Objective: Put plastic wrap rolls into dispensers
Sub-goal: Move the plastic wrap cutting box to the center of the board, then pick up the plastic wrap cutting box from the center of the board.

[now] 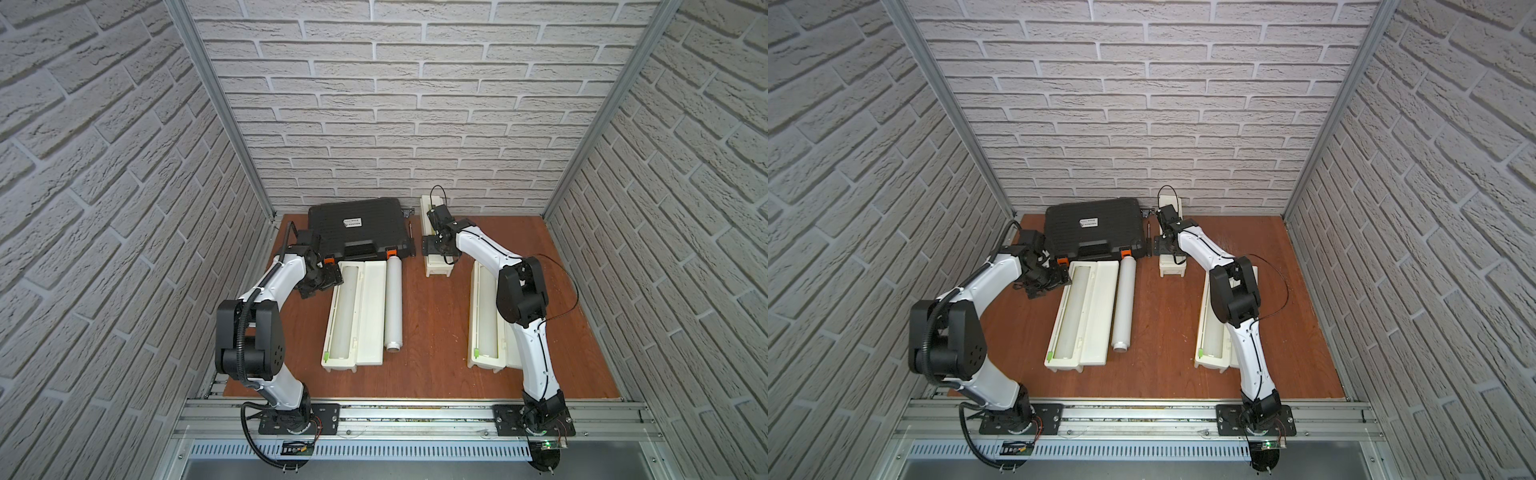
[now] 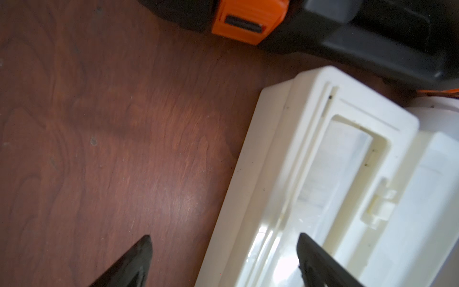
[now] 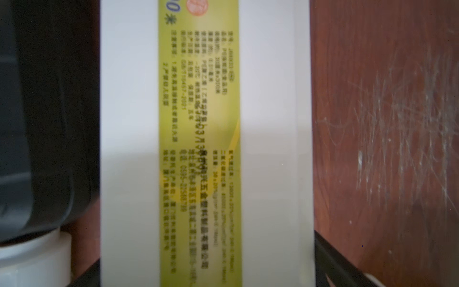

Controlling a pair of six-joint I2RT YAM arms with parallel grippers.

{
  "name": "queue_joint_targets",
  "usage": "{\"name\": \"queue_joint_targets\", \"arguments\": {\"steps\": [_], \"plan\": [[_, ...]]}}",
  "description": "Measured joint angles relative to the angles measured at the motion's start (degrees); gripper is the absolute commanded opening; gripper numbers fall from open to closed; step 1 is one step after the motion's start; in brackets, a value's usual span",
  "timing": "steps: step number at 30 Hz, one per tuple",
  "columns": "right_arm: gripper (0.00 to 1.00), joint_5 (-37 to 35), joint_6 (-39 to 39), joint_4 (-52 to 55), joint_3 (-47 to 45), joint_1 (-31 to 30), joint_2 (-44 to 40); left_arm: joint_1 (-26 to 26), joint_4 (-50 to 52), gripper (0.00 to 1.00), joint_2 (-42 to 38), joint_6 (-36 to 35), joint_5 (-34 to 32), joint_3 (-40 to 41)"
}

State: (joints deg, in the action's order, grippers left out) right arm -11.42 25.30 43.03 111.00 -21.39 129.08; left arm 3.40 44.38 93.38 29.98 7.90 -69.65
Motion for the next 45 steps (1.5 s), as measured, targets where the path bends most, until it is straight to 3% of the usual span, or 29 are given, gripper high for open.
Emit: {"name": "queue_joint_targets", "arguments": {"steps": [6,13,20,25,30,45], "plan": [[0.87,-1.92,3.32,0.55,-14.95,-4.2,-10.23,0.59,-0.24,0.92,0.31,-0.44,1.55,-3.41],[0.95,-2.97,11.15,3.21,-33.0,-14.88,-24.02,3.56,-2.29,0.93,3.58,-1.44,4.92,-7.02],[1.0,-2.97,18.73,9.01,-41.46,-23.89,-31.67,4.94,-4.17,0.93,3.67,-1.86,8.15,-5.51],[1.0,-5.07,19.93,12.61,-40.79,-24.81,-35.06,5.05,-5.2,0.94,2.89,-1.99,8.63,-3.26],[1.0,-8.2,17.2,14.62,-32.2,-23.45,-34.64,5.25,-5.2,0.94,0.9,-1.92,8.63,-0.85],[1.0,-4.63,6.12,9.33,-17.0,-12.2,-15.52,5.49,-4.07,0.96,-4.68,-0.81,7.3,2.1]]}}
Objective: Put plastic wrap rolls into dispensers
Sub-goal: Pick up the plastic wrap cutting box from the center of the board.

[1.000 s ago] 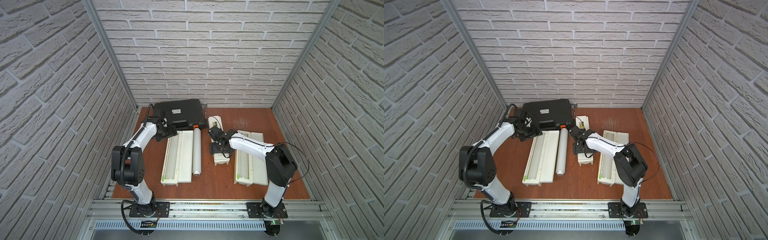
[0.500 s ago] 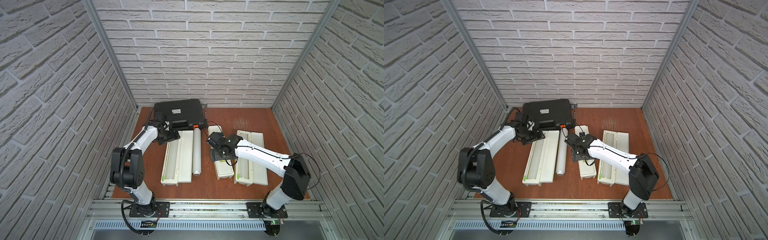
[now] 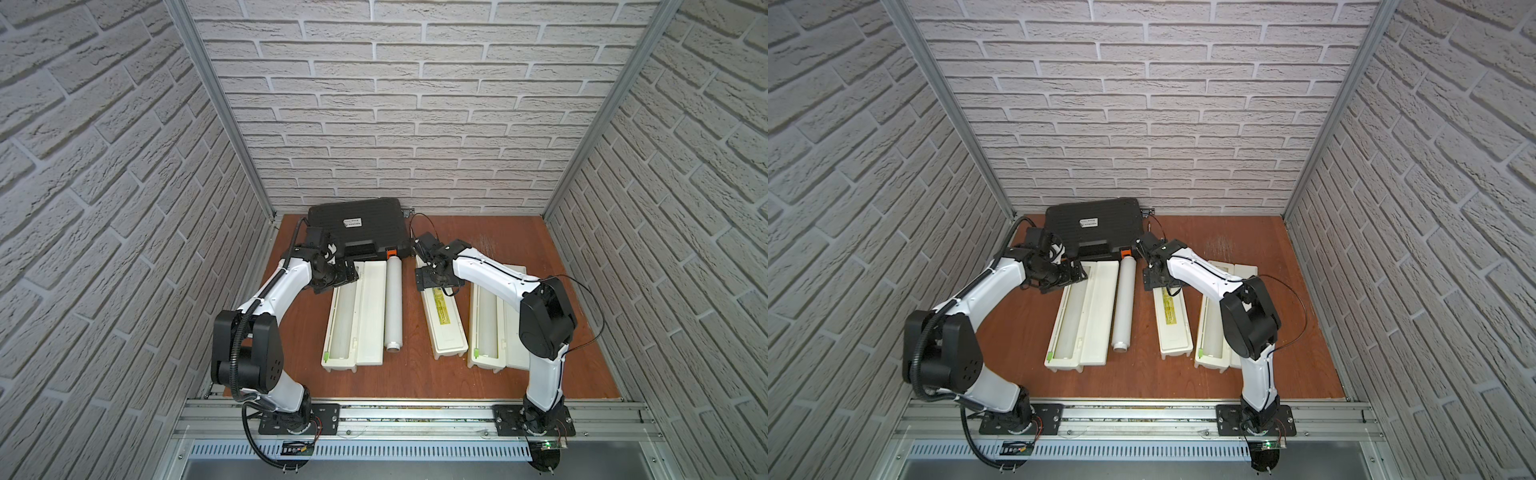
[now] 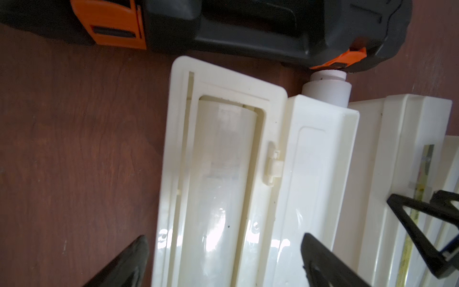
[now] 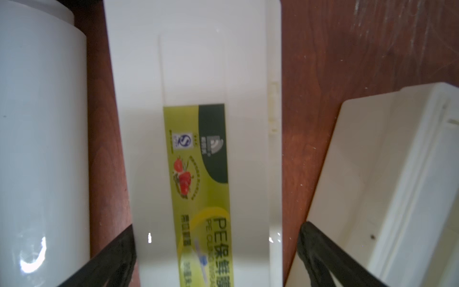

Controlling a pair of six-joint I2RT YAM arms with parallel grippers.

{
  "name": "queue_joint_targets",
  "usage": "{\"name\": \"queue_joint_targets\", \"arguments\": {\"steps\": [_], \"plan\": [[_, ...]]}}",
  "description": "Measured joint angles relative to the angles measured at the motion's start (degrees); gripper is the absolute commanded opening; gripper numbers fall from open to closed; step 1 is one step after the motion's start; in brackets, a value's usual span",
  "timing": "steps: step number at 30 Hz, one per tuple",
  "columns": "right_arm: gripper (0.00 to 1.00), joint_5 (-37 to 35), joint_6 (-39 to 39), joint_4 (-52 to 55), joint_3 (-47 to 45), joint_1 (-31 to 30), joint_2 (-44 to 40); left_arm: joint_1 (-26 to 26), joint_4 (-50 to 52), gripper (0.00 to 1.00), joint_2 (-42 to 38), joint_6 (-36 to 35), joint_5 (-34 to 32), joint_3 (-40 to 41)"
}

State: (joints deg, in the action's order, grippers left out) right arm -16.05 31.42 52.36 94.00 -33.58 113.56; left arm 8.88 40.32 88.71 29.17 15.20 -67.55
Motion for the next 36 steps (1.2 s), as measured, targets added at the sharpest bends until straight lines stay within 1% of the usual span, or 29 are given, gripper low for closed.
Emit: {"name": "queue_joint_targets", "arguments": {"steps": [10,17,20,23,30,36], "plan": [[1.0,2.58,-1.68,-0.13,2.27,1.4,5.79,0.96,0.5,0.97,-2.29,1.75,-1.9,2.49],[0.82,4.15,-2.27,-0.68,2.67,1.75,6.08,2.73,0.48,0.97,-2.29,2.58,-2.49,2.49],[0.74,5.55,-2.54,-1.68,2.08,2.19,5.55,3.39,-0.37,0.98,-2.29,2.91,-1.6,2.49],[0.7,8.24,-2.84,-3.69,-0.55,2.84,3.43,3.69,-2.73,0.98,-2.29,3.72,0.74,2.49],[0.66,16.0,-4.09,-8.11,-10.1,5.01,-6.54,5.77,-11.1,0.98,-1.77,5.99,7.37,2.47],[0.64,25.07,-7.13,-13.2,-16.65,7.76,-14.51,8.63,-20.87,0.98,3.41,10.45,14.14,1.55]]}}
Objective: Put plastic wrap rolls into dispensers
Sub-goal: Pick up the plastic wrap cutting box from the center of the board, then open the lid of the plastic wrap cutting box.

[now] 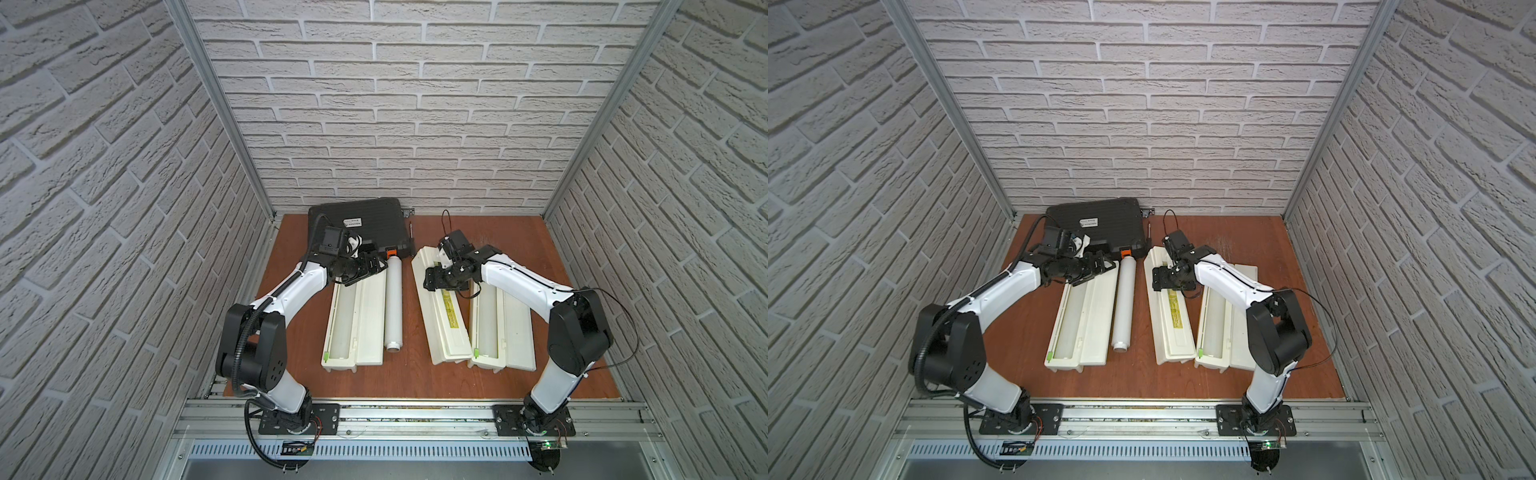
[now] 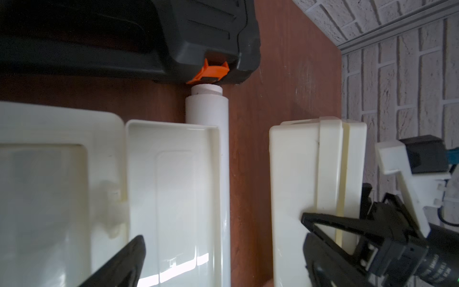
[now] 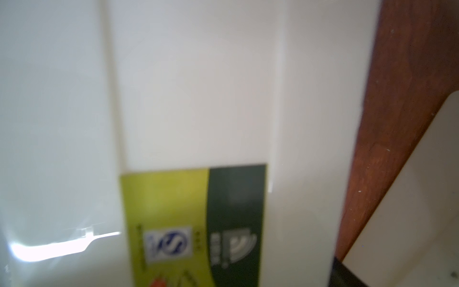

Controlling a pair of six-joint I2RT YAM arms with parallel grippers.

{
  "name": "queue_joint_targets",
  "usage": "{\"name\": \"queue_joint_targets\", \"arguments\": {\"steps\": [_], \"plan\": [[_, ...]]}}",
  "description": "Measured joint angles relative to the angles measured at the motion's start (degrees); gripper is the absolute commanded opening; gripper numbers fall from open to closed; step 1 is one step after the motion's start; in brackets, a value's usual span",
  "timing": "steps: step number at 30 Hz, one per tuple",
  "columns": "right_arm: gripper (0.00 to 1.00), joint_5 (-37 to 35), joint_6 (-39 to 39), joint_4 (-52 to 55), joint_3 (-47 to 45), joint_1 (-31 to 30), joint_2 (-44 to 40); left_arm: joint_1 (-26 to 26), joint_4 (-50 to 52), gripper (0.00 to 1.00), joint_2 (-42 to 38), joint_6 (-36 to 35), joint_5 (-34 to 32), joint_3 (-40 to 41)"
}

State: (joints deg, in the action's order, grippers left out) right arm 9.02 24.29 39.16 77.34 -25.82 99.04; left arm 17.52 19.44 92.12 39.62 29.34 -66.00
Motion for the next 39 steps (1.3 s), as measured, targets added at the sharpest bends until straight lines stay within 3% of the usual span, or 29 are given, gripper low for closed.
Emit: {"name": "queue_joint_targets", "arguments": {"steps": [15,33,39], "plan": [[0.61,23.69,-1.01,-10.8,-7.1,5.16,-5.46,6.86,-23.04,0.98,5.81,10.99,7.89,0.52],[0.59,36.57,5.64,-18.67,-8.02,9.57,-6.49,9.18,-50.01,0.98,7.52,24.2,13.35,8.35],[0.58,38.36,9.03,-20.09,-8.02,10.1,-6.47,9.51,-56.68,0.93,10.1,27.63,14.78,8.26]]}}
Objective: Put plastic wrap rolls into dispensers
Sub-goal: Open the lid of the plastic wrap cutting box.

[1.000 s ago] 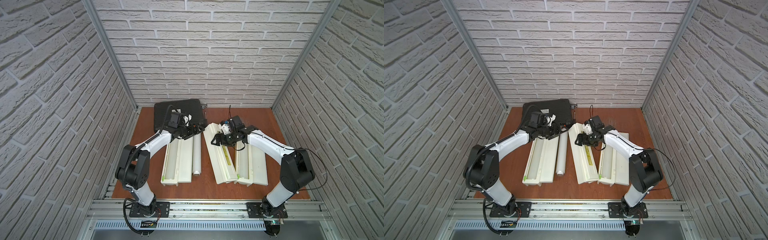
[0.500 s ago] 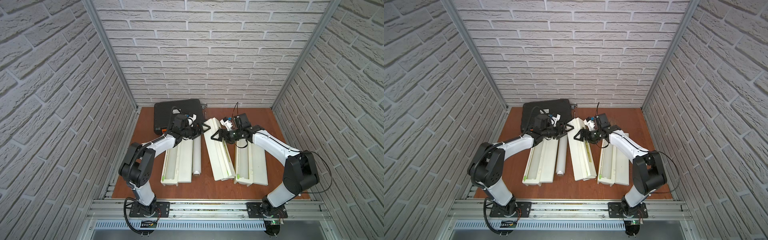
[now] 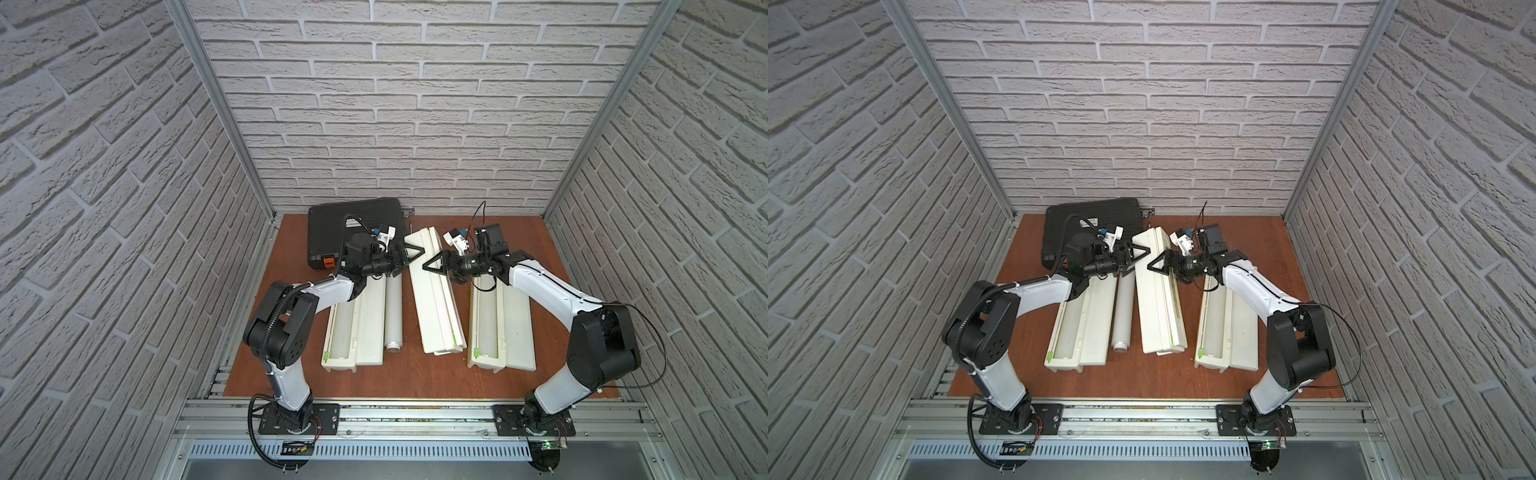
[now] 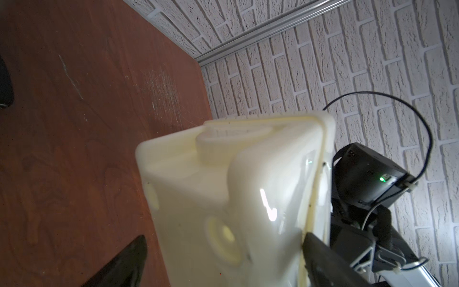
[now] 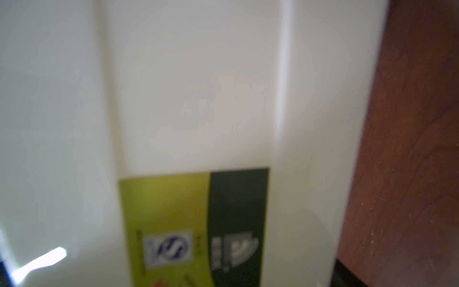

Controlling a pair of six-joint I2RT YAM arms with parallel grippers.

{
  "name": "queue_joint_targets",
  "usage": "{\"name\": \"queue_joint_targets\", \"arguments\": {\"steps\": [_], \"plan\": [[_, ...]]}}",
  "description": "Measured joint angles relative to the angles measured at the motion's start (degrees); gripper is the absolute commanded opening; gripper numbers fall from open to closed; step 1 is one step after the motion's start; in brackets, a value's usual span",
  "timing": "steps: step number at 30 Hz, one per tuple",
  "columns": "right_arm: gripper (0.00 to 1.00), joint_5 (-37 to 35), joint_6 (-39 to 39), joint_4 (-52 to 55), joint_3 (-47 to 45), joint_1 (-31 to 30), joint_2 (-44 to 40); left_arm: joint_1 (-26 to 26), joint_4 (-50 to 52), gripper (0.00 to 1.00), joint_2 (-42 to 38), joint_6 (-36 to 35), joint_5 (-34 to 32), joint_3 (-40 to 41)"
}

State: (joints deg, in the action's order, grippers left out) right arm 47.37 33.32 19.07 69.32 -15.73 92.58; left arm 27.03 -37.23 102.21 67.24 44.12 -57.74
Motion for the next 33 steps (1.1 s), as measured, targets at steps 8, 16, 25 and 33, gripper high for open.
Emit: {"name": "queue_joint_targets", "arguments": {"steps": [8,16,25,33], "plan": [[0.58,0.2,4.0,-1.75,0.0,0.98,0.31,0.61,-6.54,0.76,3.45,3.5,0.11,-1.88],[0.55,-0.2,2.62,1.46,0.11,1.16,0.87,1.49,4.37,0.86,3.41,-3.74,-0.35,-5.81],[0.52,3.08,-4.48,6.14,2.21,1.25,0.87,2.6,25.49,0.95,2.49,-17.59,1.31,-13.66],[0.51,4.26,-10.47,12.15,4.92,1.29,1.11,2.62,25.49,0.96,2.51,-16.41,4.98,-13.68]]}}
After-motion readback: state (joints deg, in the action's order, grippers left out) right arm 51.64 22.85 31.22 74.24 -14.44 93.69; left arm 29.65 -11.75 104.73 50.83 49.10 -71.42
